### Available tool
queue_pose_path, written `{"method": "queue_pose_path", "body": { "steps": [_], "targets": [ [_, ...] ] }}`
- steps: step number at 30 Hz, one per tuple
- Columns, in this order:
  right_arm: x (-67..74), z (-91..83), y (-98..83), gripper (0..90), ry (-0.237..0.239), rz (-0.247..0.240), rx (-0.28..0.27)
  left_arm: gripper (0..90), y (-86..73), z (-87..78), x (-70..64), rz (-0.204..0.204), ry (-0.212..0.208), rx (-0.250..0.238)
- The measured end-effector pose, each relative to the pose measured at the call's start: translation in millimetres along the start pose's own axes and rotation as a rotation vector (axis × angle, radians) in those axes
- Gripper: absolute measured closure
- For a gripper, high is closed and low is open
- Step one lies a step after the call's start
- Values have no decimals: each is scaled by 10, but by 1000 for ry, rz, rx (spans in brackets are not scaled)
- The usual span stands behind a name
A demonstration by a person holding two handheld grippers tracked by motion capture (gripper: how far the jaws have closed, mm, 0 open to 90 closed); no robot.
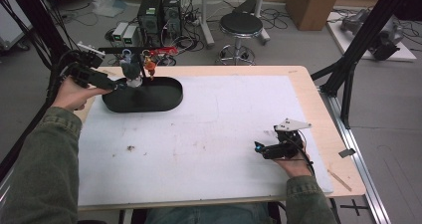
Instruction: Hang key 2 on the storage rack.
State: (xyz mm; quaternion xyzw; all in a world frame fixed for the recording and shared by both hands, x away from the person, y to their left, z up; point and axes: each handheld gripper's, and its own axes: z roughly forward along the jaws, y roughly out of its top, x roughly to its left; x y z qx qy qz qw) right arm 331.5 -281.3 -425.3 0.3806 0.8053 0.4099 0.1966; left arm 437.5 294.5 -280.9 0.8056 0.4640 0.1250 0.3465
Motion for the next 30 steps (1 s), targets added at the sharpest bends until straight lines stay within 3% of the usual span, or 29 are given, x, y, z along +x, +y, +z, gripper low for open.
{"method": "queue_pose_path", "body": {
  "steps": [9,16,21,30],
  "targets": [
    [1,10,7,7,3,7,3,46,-173,-53,-75,9,-17,-21],
    [1,19,6,6,0,6,11,46,-299,-74,-189,32,-7,-6],
    [-3,17,6,6,3,5,8,46,-415,-25,-250,10,-30,-3],
    [6,21,6,6,12,3,11,46,-670,28,-271,-19,-13,-22]
  ]
}}
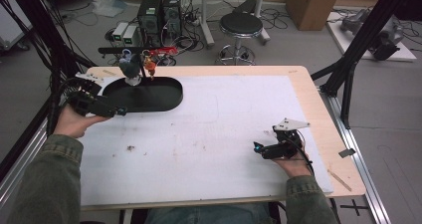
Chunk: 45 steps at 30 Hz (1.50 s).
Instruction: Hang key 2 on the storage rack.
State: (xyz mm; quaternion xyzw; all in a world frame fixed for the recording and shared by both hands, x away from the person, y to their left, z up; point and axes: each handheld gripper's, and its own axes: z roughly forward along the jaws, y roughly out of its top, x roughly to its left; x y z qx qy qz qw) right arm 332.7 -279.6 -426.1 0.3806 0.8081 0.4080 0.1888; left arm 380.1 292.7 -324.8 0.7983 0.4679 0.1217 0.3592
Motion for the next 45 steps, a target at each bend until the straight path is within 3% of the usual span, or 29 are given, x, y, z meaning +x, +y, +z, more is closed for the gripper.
{"method": "queue_pose_path", "body": {
  "steps": [9,14,17,21,27,29,31,36,42,45],
  "targets": [
    [19,-4,1,6,2,-2,0,46,-332,11,12,-45,27,-16],
    [20,-3,-2,6,3,-3,4,46,-447,37,-15,-59,18,-22],
    [29,-5,-3,6,6,-3,7,46,-483,68,-71,-28,35,-3],
    [29,-9,-7,6,2,-11,6,46,-576,77,-138,-9,24,-10],
    [42,-2,-9,6,-2,-26,7,46,-758,71,-106,-51,45,-41],
    [41,-4,-9,6,-3,-23,10,46,-828,45,-112,-63,30,-66],
    [41,0,-10,6,-4,-23,9,46,-881,16,-136,-52,28,-89],
    [48,11,-10,6,-2,-26,15,46,-1009,-19,-184,-26,74,-101],
    [50,9,-11,6,-4,-28,13,46,-1195,-7,-175,-52,52,-105],
    [45,13,-12,6,-4,-31,13,46,-1300,-15,-190,-39,90,-110]
  ]
}}
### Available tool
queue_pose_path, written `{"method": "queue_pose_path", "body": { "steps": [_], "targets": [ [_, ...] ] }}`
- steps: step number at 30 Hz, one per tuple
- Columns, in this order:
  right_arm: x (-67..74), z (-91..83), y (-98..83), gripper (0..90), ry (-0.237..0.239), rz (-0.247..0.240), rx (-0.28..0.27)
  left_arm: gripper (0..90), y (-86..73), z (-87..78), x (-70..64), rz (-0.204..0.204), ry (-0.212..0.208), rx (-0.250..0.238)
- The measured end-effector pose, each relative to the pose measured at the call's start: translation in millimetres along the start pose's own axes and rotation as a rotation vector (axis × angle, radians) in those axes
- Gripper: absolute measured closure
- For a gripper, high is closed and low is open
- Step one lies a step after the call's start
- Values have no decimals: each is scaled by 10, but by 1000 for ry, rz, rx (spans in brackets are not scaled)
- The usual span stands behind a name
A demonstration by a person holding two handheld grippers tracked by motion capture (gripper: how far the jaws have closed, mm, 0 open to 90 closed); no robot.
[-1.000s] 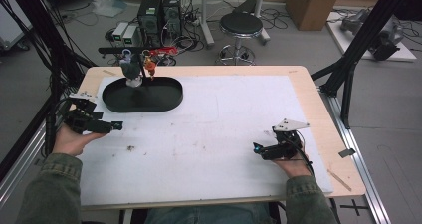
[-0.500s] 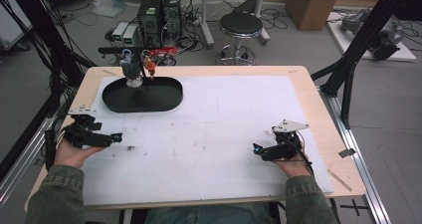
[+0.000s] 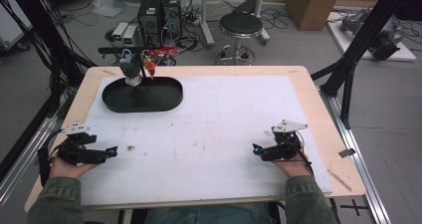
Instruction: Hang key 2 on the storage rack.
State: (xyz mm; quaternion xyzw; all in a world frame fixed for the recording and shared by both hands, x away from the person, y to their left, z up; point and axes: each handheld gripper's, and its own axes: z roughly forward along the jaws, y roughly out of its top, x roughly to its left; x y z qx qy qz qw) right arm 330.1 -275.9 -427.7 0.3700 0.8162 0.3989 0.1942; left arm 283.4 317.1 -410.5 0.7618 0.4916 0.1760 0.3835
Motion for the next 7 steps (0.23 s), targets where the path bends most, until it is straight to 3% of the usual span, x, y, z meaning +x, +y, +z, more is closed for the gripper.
{"method": "queue_pose_path", "body": {
  "steps": [7],
  "targets": [
    [-4,8,5,6,1,-5,-7,46,-119,43,-9,12,32,-9]
  ]
}}
